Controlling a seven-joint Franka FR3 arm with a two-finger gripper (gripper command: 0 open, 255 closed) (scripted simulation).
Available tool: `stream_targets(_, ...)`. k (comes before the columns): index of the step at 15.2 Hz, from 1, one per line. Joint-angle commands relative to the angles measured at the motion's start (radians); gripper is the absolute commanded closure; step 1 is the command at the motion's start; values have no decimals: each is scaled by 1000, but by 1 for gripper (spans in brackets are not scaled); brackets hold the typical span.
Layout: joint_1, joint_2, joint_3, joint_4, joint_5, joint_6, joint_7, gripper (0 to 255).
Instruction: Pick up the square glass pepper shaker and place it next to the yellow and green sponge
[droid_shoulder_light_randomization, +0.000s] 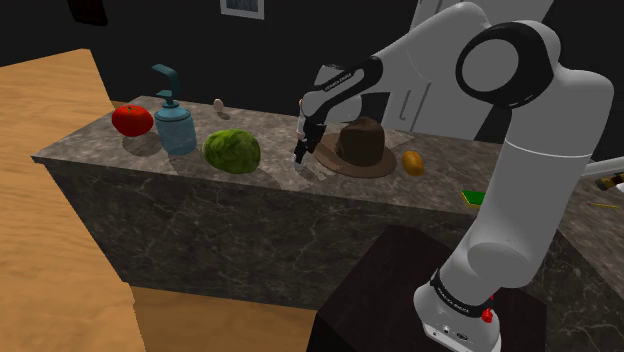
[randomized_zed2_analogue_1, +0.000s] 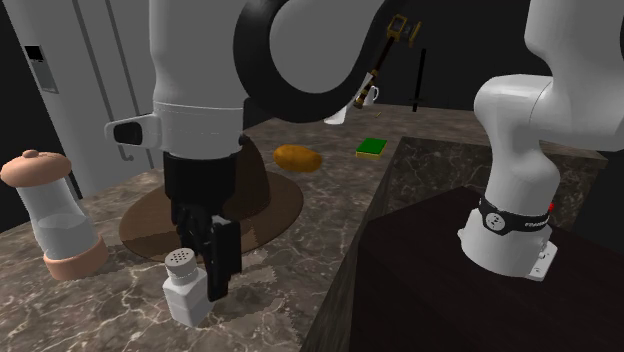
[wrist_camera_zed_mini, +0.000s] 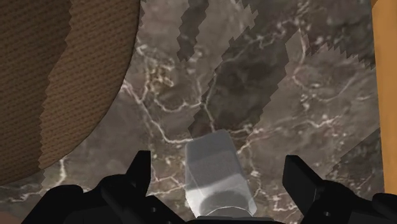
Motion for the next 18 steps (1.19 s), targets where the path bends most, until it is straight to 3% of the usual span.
stream_targets(1,0,2,0,-1,1,3,0,0)
stream_targets(5,0,1,0,-1,1,3,0,0)
stream_targets(6,0,1,0,-1,1,3,0,255)
stream_targets(18,2,-23,-3,10,-11,-32,11,255)
